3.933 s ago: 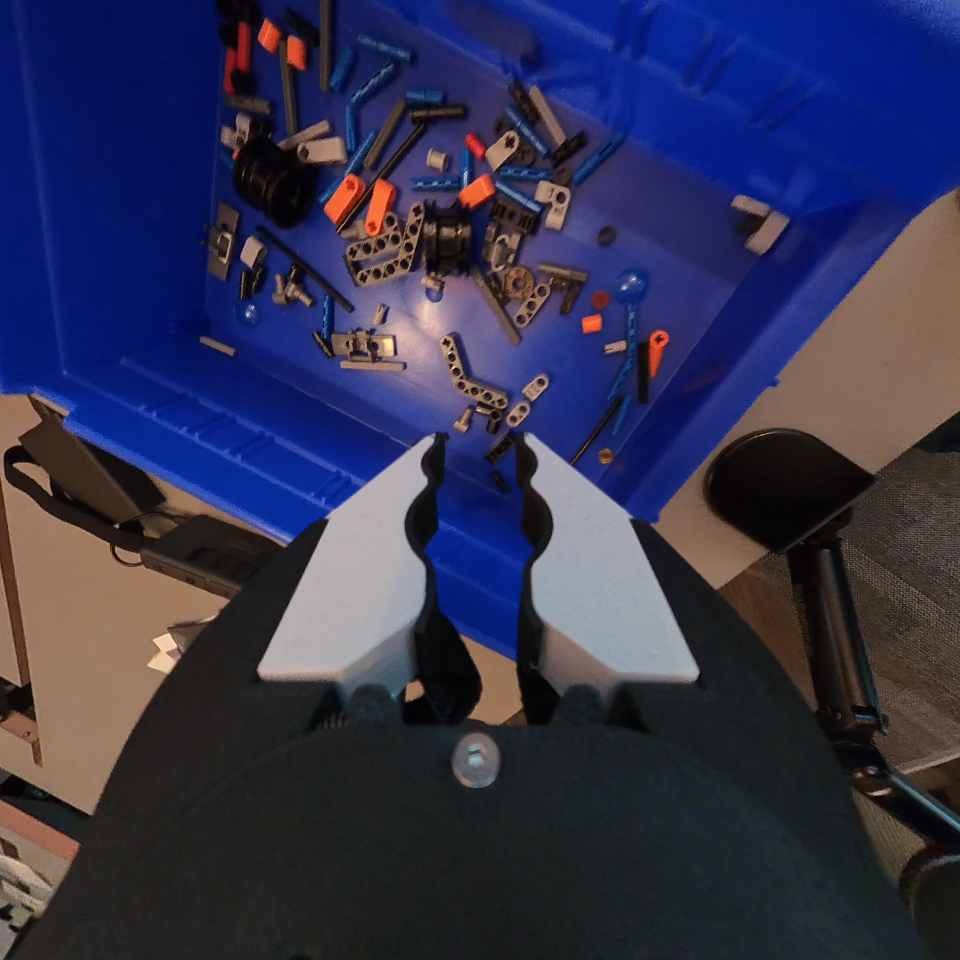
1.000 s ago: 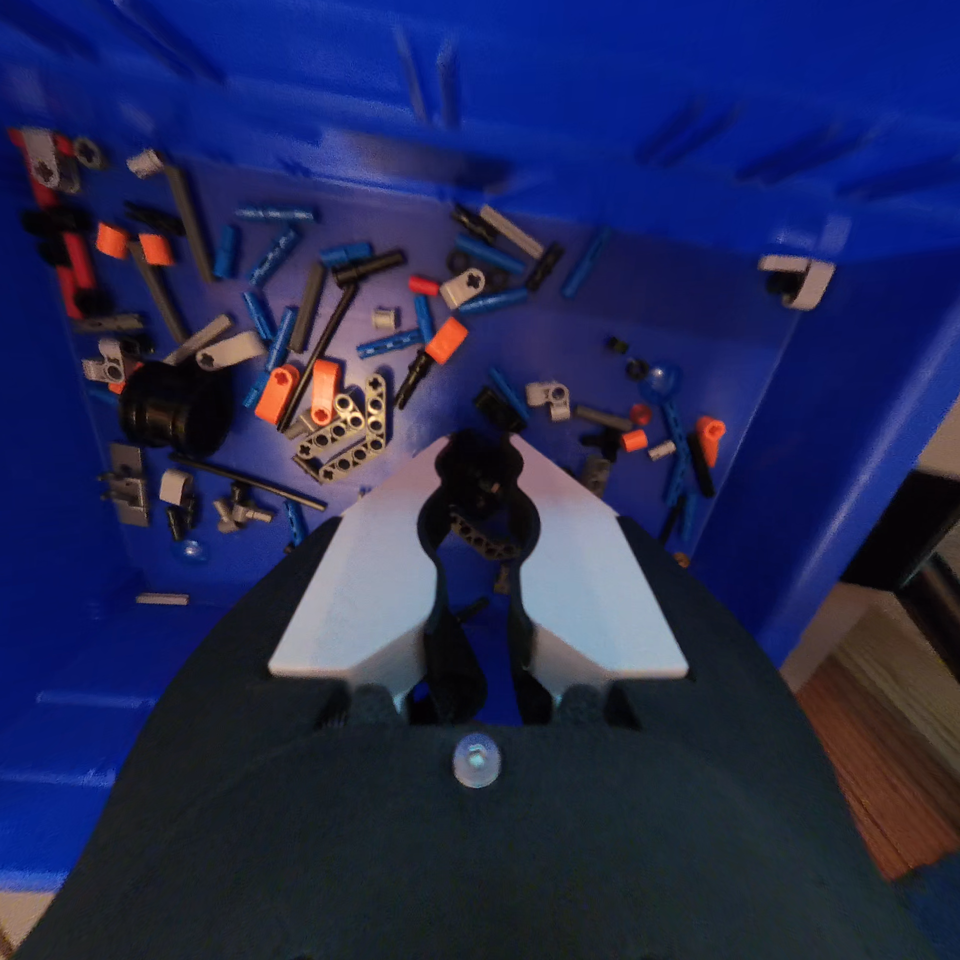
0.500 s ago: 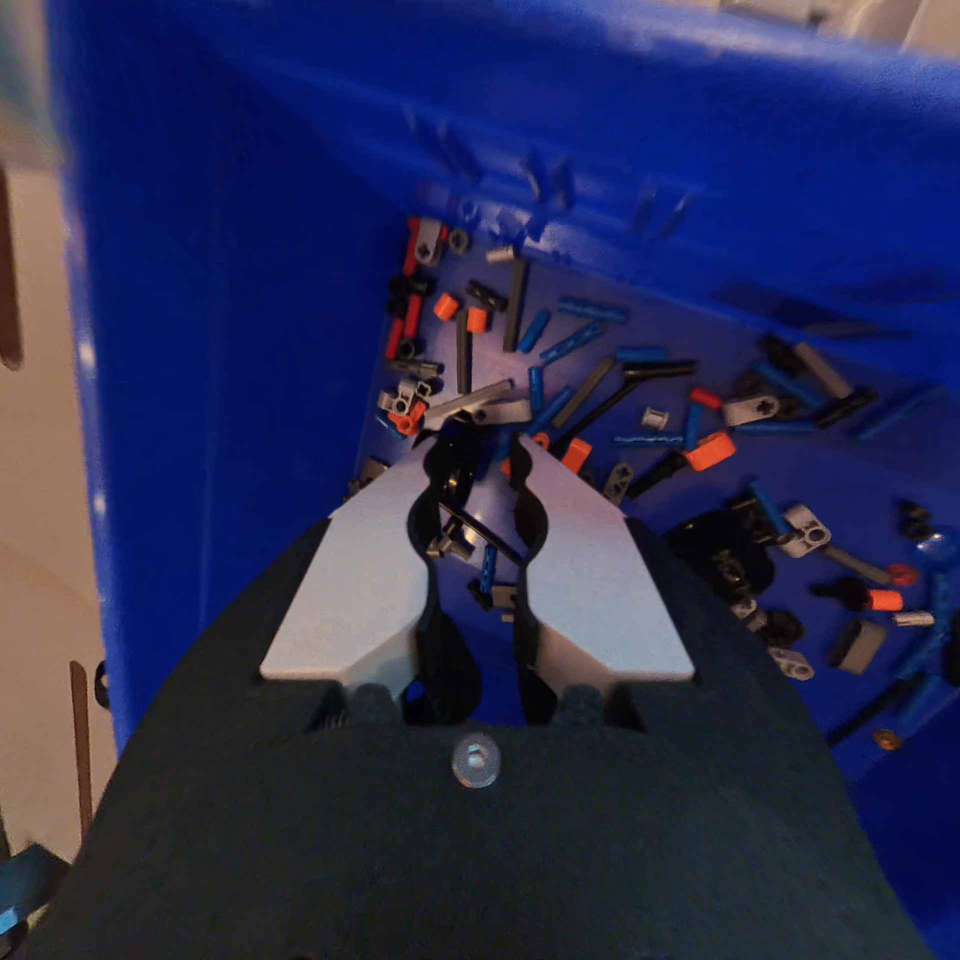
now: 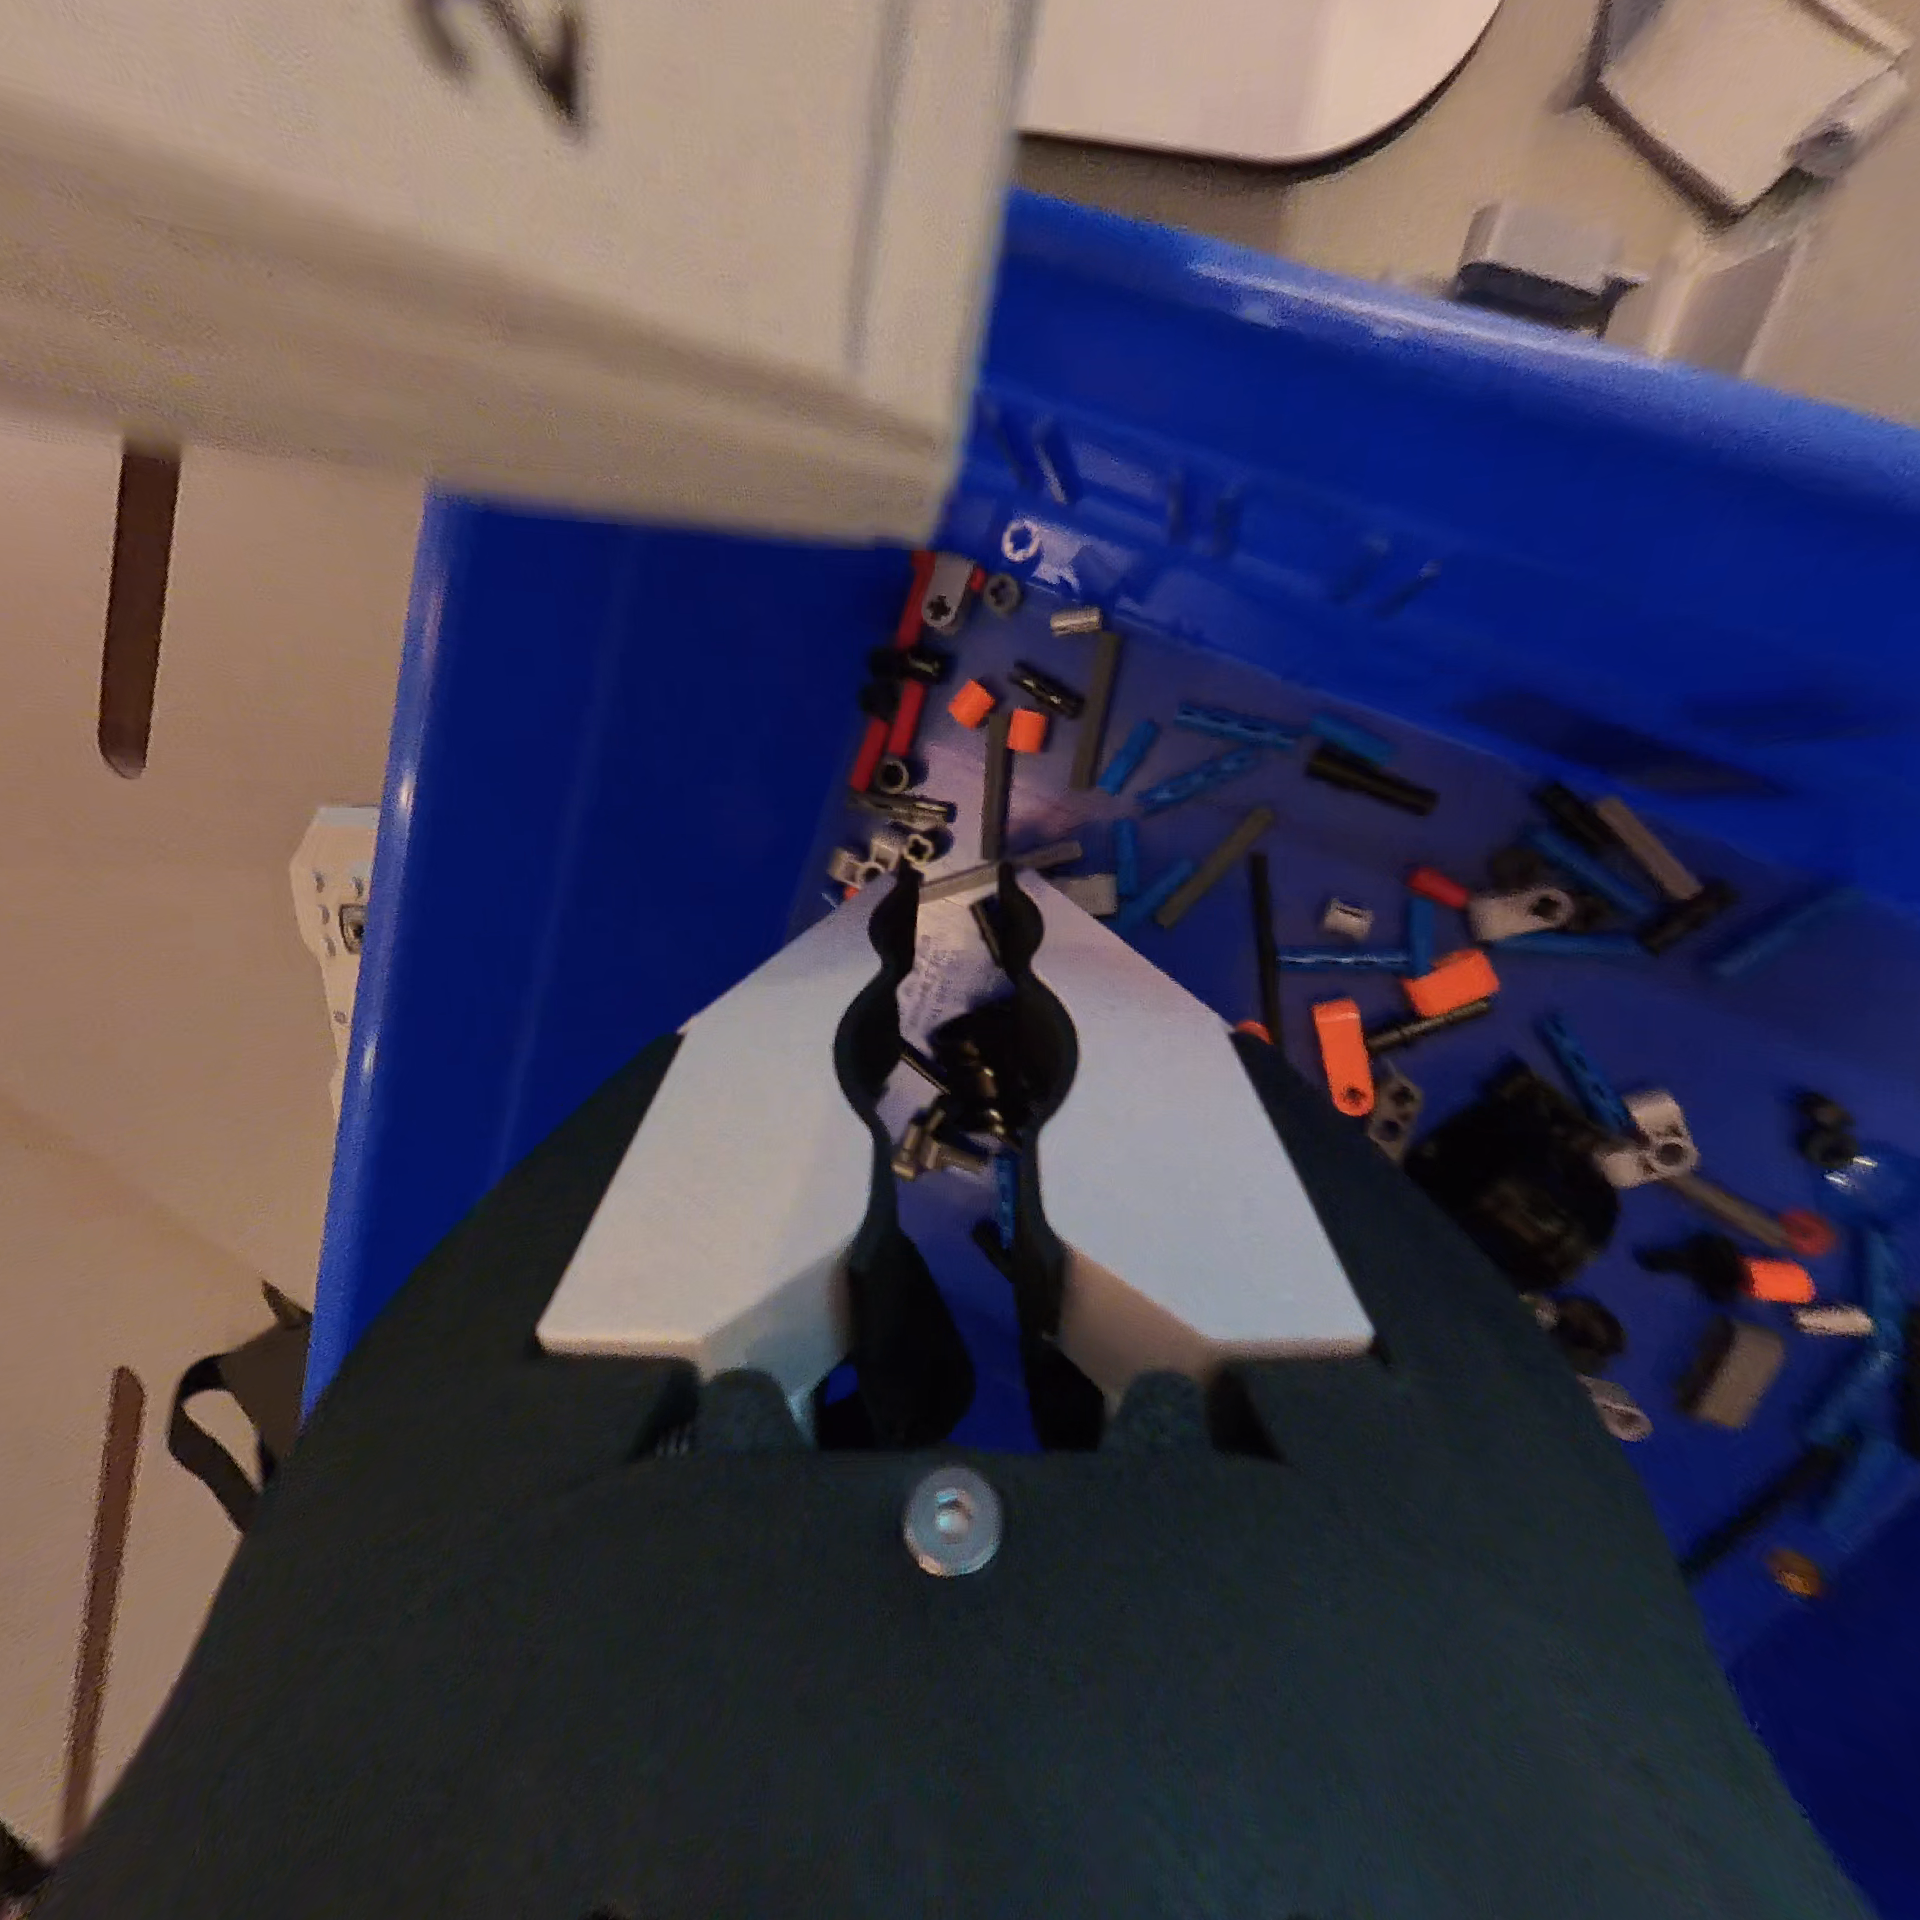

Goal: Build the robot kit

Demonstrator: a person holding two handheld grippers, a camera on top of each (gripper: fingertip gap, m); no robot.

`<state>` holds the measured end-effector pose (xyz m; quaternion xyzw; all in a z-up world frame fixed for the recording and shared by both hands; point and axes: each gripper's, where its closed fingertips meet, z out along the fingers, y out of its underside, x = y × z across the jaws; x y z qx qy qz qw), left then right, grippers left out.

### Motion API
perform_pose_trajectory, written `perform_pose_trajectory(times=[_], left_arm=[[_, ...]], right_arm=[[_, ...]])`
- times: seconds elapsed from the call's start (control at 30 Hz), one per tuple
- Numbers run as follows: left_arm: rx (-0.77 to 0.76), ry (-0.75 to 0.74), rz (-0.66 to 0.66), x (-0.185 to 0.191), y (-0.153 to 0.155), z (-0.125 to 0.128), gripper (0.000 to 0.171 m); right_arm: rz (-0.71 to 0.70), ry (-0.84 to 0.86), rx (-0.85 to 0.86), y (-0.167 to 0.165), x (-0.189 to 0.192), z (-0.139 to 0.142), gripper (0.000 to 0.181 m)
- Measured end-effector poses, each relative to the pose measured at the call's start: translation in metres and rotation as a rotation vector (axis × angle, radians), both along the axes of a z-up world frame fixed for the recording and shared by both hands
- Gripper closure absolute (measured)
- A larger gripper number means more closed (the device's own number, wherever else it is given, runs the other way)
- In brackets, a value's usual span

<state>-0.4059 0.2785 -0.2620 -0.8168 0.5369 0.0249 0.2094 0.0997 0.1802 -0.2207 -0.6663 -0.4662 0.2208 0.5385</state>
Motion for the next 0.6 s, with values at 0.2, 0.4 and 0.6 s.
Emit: perform_pose_trajectory(times=[0.2,0.4,0.6], left_arm=[[-0.022,0.096,-0.013,-0.006,0.008,-0.025,0.166],[-0.006,0.085,-0.002,-0.005,0.015,-0.026,0.162],[0.051,0.066,-0.007,-0.005,0.023,-0.028,0.168]], right_arm=[[0.005,0.001,-0.001,-0.001,0.0,0.0,0.17],[0.019,-0.005,0.008,-0.003,-0.004,0.001,0.17],[0.024,0.005,0.013,-0.005,-0.003,0.003,0.17]])
